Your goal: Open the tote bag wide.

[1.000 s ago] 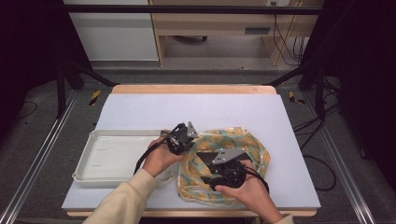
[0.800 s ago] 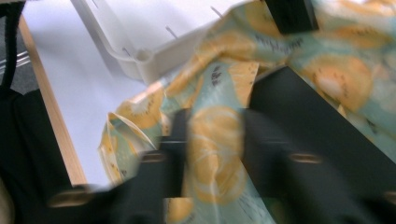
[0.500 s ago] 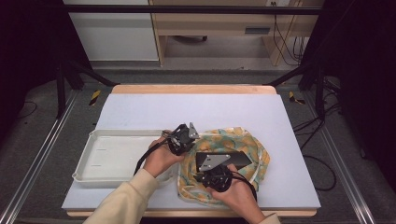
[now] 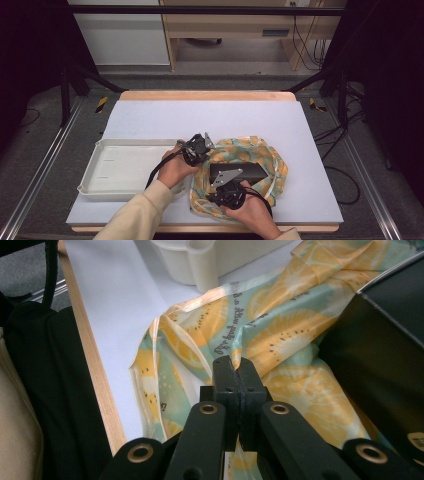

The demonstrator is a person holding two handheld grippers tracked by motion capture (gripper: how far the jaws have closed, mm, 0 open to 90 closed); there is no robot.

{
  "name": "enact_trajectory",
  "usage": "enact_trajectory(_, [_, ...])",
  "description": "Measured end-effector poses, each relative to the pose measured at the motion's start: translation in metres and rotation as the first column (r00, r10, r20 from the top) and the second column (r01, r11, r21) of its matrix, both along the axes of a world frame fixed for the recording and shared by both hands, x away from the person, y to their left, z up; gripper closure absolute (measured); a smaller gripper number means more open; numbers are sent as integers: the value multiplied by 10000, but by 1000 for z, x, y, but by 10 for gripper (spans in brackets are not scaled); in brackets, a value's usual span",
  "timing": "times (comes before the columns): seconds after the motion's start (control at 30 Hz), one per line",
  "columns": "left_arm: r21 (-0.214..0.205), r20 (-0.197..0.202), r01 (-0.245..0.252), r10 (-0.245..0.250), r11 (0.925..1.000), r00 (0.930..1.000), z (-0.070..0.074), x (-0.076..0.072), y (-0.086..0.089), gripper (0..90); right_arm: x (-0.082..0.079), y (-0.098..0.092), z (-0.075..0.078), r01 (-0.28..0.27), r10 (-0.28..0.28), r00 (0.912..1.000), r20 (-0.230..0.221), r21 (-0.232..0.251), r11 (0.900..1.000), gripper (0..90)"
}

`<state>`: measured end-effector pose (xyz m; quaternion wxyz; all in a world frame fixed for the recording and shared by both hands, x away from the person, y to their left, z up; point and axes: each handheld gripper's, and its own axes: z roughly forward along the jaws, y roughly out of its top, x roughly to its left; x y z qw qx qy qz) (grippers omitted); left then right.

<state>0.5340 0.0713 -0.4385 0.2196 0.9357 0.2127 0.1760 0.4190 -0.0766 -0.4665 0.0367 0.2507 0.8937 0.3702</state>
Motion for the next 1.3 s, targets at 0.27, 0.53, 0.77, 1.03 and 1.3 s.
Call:
enact_trajectory(0.27, [-596,264,-131,147,9981,9995,1,-5,6,821,-2,-2,1,133,-134,9996,252,31,9999,826])
enact_trajectory(0.53, [-1900,1141,-436,662,9808,9913,21,-22,25,510,-11,-15,11,640,-627,9938,918,-110,9979,502])
enact_trajectory(0.77, [-3048,1659,-739,1294,9495,9776,44,-37,42,391,-22,-31,25,1121,-1118,9849,1319,48,9937,341])
enact_trajectory(1.03, [-3856,1473,120,487,9226,9879,48,-74,45,511,-31,-76,48,2128,-2192,9592,1785,549,9756,338])
enact_trajectory(1.3, [-4141,1021,882,-500,9060,9935,30,-100,23,742,-16,-117,69,3826,-3984,8861,2367,1115,9172,640])
